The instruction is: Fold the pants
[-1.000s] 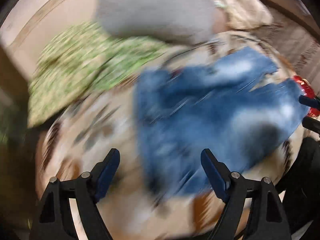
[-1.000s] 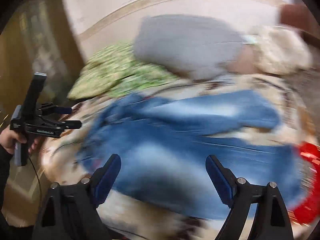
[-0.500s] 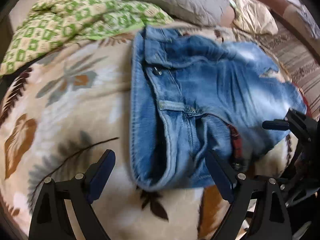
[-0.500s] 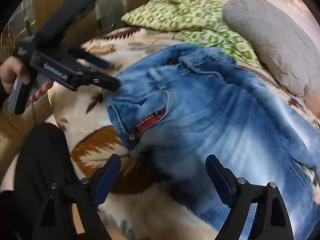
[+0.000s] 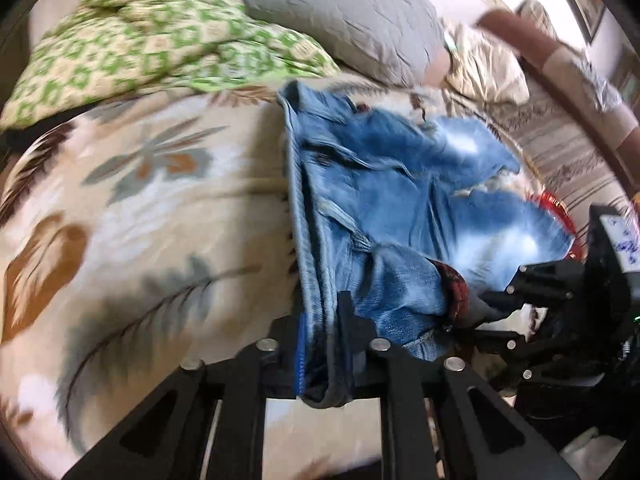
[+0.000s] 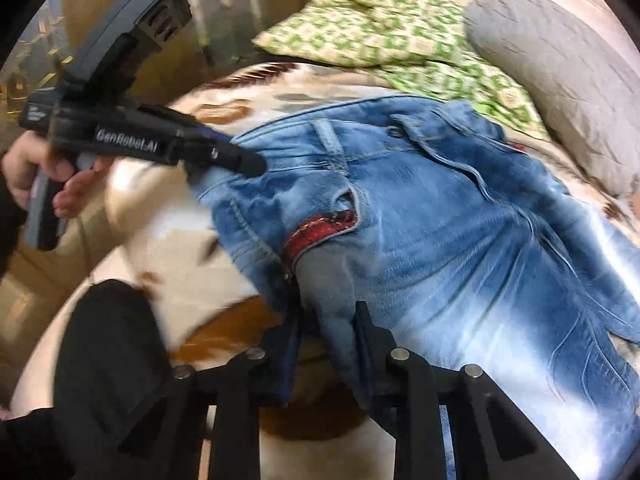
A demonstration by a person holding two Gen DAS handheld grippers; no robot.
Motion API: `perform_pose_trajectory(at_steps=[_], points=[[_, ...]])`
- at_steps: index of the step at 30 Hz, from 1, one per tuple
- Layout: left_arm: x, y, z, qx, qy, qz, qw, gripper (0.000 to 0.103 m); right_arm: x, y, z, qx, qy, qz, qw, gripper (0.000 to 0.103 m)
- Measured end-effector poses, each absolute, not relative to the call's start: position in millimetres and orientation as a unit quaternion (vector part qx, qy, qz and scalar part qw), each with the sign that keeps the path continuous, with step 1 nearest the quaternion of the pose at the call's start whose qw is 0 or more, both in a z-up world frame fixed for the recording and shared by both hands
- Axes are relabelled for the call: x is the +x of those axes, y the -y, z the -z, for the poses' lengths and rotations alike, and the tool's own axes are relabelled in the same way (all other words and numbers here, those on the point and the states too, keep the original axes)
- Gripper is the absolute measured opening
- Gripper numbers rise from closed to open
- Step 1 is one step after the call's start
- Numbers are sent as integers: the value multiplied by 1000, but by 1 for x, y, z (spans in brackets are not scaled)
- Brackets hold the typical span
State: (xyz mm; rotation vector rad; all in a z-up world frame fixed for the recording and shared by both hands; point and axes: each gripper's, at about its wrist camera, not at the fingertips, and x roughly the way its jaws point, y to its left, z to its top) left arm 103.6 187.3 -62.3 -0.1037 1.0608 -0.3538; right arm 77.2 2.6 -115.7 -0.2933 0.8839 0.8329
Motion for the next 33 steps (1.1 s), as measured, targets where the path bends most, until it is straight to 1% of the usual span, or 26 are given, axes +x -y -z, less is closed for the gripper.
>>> perform_pose_trajectory(at_steps=[2, 4, 5, 6, 7, 8, 9, 10, 11, 15, 20, 23, 27, 28, 33], points=[[81, -205, 61, -53, -508, 156, 845, 11, 57, -9, 111, -146, -406, -413, 802, 26], [73, -206, 73, -27, -525, 139, 839, 11, 48, -13, 116, -143, -408, -420, 798, 27], [69, -206, 82, -9, -539, 126, 833, 9, 46, -16, 123, -150, -413, -412, 798, 33], [68, -207, 86, 0, -546, 111, 830, 10, 46, -19, 130, -158, -422, -406, 795, 50], [69, -209, 85, 2, -546, 97, 832, 14, 48, -20, 136, -162, -432, -402, 791, 70], [71, -212, 79, -4, -536, 84, 840, 36, 48, -16, 136, -155, -433, -403, 791, 75], [74, -214, 72, -9, -523, 78, 849, 75, 49, -11, 132, -146, -427, -406, 794, 75], [80, -214, 61, -15, -500, 67, 863, 89, 50, -4, 126, -138, -419, -410, 798, 75], [87, -212, 52, -19, -483, 67, 873, 93, 53, 4, 118, -133, -411, -408, 804, 76], [142, -194, 29, -18, -461, 79, 884, 93, 96, 47, 79, -106, -371, -355, 851, 83], [220, -168, 25, 11, -471, 47, 881, 93, 172, 78, 56, -106, -373, -274, 880, 83], [266, -157, 34, 4, -490, 29, 871, 93, 225, 81, 49, -124, -385, -250, 880, 83], [318, -148, 60, -20, -523, 7, 852, 93, 286, 66, 62, -162, -406, -237, 868, 83], [328, -146, 67, -27, -529, 8, 848, 93, 290, 64, 64, -169, -412, -236, 863, 83], [364, -133, 112, -40, -572, 40, 818, 93, 347, 42, 117, -180, -482, -274, 813, 83]])
